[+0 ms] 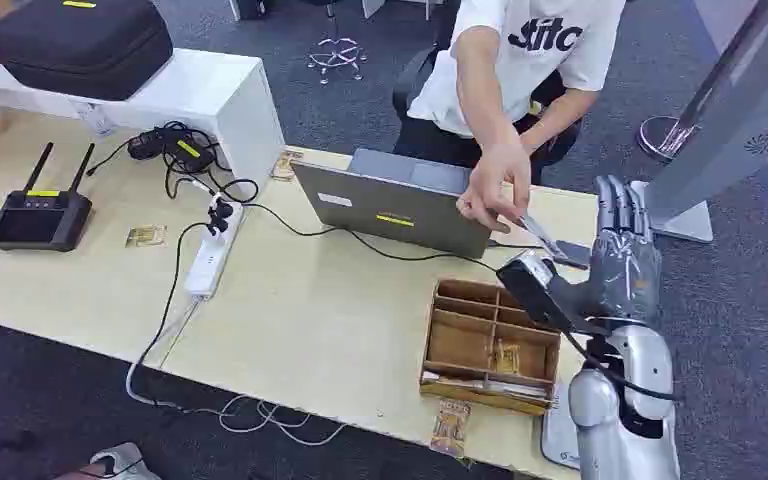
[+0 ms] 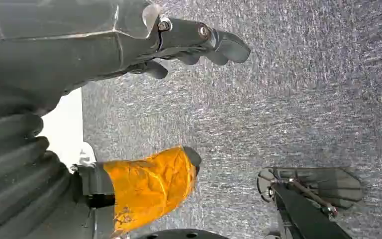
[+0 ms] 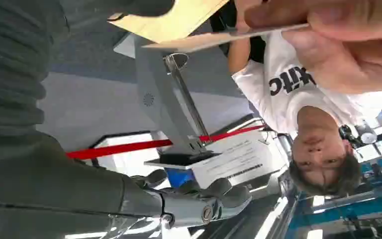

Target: Pass the card to the sensor for recognition and then transmit it.

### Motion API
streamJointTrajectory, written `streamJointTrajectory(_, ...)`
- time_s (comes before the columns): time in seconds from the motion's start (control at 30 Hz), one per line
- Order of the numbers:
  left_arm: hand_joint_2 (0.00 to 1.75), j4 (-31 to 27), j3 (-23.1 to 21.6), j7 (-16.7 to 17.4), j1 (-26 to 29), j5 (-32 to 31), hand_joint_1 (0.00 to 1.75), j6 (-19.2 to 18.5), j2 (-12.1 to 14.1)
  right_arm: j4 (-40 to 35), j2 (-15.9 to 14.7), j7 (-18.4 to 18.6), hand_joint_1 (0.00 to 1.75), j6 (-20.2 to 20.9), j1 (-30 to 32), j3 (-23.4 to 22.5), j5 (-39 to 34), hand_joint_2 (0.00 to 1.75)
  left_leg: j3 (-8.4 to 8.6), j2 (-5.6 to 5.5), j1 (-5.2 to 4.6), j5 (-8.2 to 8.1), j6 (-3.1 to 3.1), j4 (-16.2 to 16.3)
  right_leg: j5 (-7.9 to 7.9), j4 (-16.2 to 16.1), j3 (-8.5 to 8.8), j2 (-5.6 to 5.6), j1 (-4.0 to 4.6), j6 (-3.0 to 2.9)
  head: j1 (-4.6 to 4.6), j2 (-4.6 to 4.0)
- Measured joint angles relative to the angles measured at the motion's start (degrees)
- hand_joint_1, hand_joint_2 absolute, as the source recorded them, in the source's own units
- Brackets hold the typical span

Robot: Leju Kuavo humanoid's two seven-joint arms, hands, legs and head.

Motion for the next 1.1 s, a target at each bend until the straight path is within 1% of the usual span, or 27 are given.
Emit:
streamJointTrajectory(0.1,1.75,0.00,-0.33,0.09,0.02,-0.33,0.00,0.22,0.02,0.00,0.02,-0.66,1.62,0.48,-0.08,-1.34,-1.34,1.75,-0.02,-0.02,0.00,0.00,0.00,0.00,0.00,0.00,-0.01,0.00,0.00,0.00,0.00,0.00)
streamJointTrajectory(0.13,1.75,0.00,-0.44,0.37,0.04,-0.63,0.00,0.35,0.09,0.22,0.02,-1.44,1.66,0.63,-0.08,-2.17,-2.27,1.75,-0.02,-0.02,0.00,0.00,0.00,0.00,0.00,0.00,-0.02,0.00,0.00,0.00,-0.02,0.00)
streamJointTrajectory(0.17,1.75,0.00,-0.83,0.52,0.04,-0.70,0.00,0.37,0.20,0.83,0.02,-1.92,1.75,0.61,-0.09,-2.71,-2.76,1.75,-0.02,-0.02,0.00,0.00,0.00,0.00,0.00,0.00,-0.02,0.00,0.00,0.00,-0.02,0.00)
streamJointTrajectory(0.3,1.75,0.00,-1.01,0.55,0.05,-0.85,0.00,0.50,0.20,1.07,0.02,-2.21,1.75,0.55,-0.17,-3.06,-2.82,1.75,-0.03,-0.02,0.00,0.00,0.00,0.00,0.00,0.00,-0.02,0.00,0.00,0.00,-0.02,0.00)
streamJointTrajectory(0.43,1.75,0.00,-1.20,0.55,0.04,-0.83,0.00,0.61,0.20,1.03,0.02,-4.39,1.75,0.09,-0.05,-3.09,-3.87,1.75,-0.03,-0.01,0.00,0.00,0.00,0.00,0.00,0.00,-0.04,0.02,0.00,0.00,-0.02,0.00)
streamJointTrajectory(0.57,1.75,0.00,-1.20,0.55,0.04,-0.83,0.00,0.72,0.20,0.83,0.09,-5.02,1.75,-0.02,0.05,-3.02,-4.28,1.75,-0.03,-0.02,0.00,0.00,0.00,0.00,0.00,0.00,-0.04,0.01,0.00,0.00,-0.02,0.00)
streamJointTrajectory(0.63,1.75,0.00,-1.20,0.55,0.04,-0.57,0.00,0.79,0.20,0.40,0.11,-6.20,1.75,-0.39,0.48,-2.98,-5.61,1.75,-0.02,-0.02,0.00,0.00,0.00,0.00,0.00,0.00,-0.04,0.00,0.00,0.00,-0.02,0.00)
streamJointTrajectory(0.67,1.75,0.00,-1.20,0.55,0.04,-0.24,0.00,0.87,0.15,-0.35,0.15,-6.95,1.75,-0.75,1.38,-2.87,-6.59,1.75,-0.02,-0.04,0.00,0.00,0.00,0.01,0.00,0.00,-0.05,-0.03,0.00,0.00,-0.02,0.00)
streamJointTrajectory(0.7,1.75,0.00,-1.18,0.55,0.05,0.39,0.00,1.07,0.11,-2.63,0.35,-8.18,1.75,-1.32,3.20,-2.45,-8.53,1.75,-0.04,-0.14,0.00,0.00,0.00,0.01,-0.02,0.00,-0.04,-0.14,0.00,-0.01,0.02,0.00)
streamJointTrajectory(0.77,1.75,0.00,-0.98,0.52,0.17,1.77,0.00,1.73,-0.15,-7.77,0.96,-10.76,1.75,-2.45,8.41,-1.51,-13.21,1.75,-0.08,-0.25,0.00,-0.04,-0.01,0.01,-0.07,-0.01,-0.06,-0.19,0.00,0.01,-0.02,0.00)
streamJointTrajectory(0.83,1.75,0.00,-0.53,0.52,0.22,2.34,0.00,2.10,-0.44,-12.12,1.46,-12.26,1.75,-3.08,13.27,-1.40,-15.76,1.75,-0.14,-0.26,0.00,-0.09,0.03,0.01,-0.12,-0.01,-0.06,-0.22,0.00,-0.02,0.02,0.00)
streamJointTrajectory(0.9,1.75,0.00,-0.09,0.52,0.30,2.47,0.00,2.16,-0.72,-14.78,1.57,-12.91,1.75,-3.13,16.30,-1.40,-16.26,1.75,-0.20,-0.13,-0.01,-0.11,0.02,-0.01,-0.12,-0.01,-0.15,-0.13,0.00,-0.02,-0.04,0.00)
streamJointTrajectory(1.03,1.75,0.00,0.26,0.50,0.24,2.62,0.00,2.19,-0.87,-17.51,1.92,-13.22,1.75,-3.13,18.60,-1.45,-16.83,1.75,-0.17,-0.09,-0.01,-0.11,0.03,0.00,-0.11,-0.01,-0.16,-0.12,0.00,-0.02,-0.02,0.00)
streamJointTrajectory(1.1,1.75,0.00,0.61,0.50,0.22,3.63,0.00,2.64,-1.05,-19.38,2.45,-13.55,1.75,-3.10,21.11,-2.16,-20.10,1.75,-0.15,-0.22,-0.01,-0.10,0.04,0.01,-0.12,-0.03,-0.11,-0.27,0.00,-0.02,0.00,0.00)
